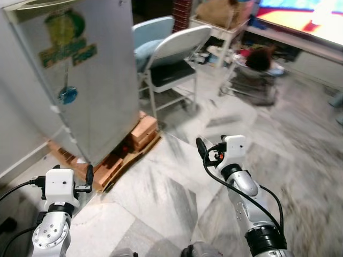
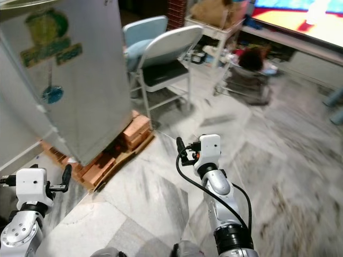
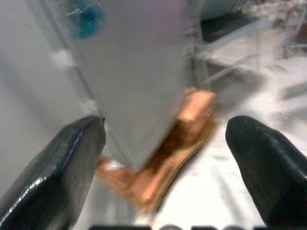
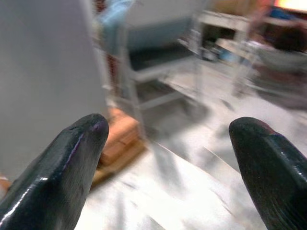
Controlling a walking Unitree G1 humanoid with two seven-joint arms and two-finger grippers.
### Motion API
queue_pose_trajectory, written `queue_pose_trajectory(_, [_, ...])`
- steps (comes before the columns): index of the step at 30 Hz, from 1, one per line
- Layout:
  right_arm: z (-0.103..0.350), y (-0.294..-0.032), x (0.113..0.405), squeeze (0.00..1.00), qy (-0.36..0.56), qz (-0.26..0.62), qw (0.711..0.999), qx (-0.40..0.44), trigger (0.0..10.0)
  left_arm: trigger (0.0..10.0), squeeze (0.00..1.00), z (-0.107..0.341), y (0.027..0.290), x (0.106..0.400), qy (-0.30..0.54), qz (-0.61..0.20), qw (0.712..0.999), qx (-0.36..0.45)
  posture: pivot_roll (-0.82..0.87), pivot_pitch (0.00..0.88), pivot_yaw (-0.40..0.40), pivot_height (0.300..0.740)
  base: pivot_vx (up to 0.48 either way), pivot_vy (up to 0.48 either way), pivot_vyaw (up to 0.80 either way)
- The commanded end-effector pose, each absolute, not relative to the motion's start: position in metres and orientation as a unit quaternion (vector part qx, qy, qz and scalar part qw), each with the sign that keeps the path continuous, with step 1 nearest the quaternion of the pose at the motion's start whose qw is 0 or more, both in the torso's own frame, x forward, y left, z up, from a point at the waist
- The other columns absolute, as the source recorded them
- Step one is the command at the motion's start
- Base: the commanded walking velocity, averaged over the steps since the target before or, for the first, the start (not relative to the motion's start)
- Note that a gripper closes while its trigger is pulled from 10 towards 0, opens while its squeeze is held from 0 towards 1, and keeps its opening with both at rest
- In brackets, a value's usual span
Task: Restocking fridge
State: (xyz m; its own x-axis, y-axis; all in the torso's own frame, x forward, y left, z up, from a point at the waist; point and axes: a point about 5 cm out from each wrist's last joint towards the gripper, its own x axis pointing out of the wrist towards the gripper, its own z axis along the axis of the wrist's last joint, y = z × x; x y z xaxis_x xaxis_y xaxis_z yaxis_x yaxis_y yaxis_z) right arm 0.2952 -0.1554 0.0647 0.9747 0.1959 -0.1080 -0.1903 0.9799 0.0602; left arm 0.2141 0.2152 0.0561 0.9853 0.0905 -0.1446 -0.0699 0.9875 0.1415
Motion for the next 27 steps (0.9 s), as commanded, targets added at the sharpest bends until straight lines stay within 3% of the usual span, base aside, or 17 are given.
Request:
queue_pose_trajectory(1, [0.0668, -0.1522, 0.2967, 0.0, 0.053, 0.1, 0.993, 0.03, 10.0, 10.0, 0.0, 0.0552, 0.2228, 0.2087, 0.081, 0.05, 0.992, 0.077, 0.05, 0.093, -0.019, 0.74, 0.0, 0.48, -0.48])
queue_pose_trajectory(20, [0.066, -0.1511, 0.2976, 0.0, 0.053, 0.104, 0.993, 0.023, 10.0, 10.0, 0.0, 0.0547, 0.2218, 0.2078, 0.079, 0.042, 0.992, 0.085, 0.05, 0.087, -0.022, 0.74, 0.0, 0.48, -0.03])
queue_pose_trajectory(27, [0.0655, -0.1511, 0.2991, 0.0, 0.057, 0.104, 0.993, 0.023, 10.0, 10.0, 0.0, 0.057, 0.2181, 0.2115, 0.069, 0.029, 0.993, 0.091, 0.05, 0.083, -0.023, 0.74, 0.083, 0.434, -0.76])
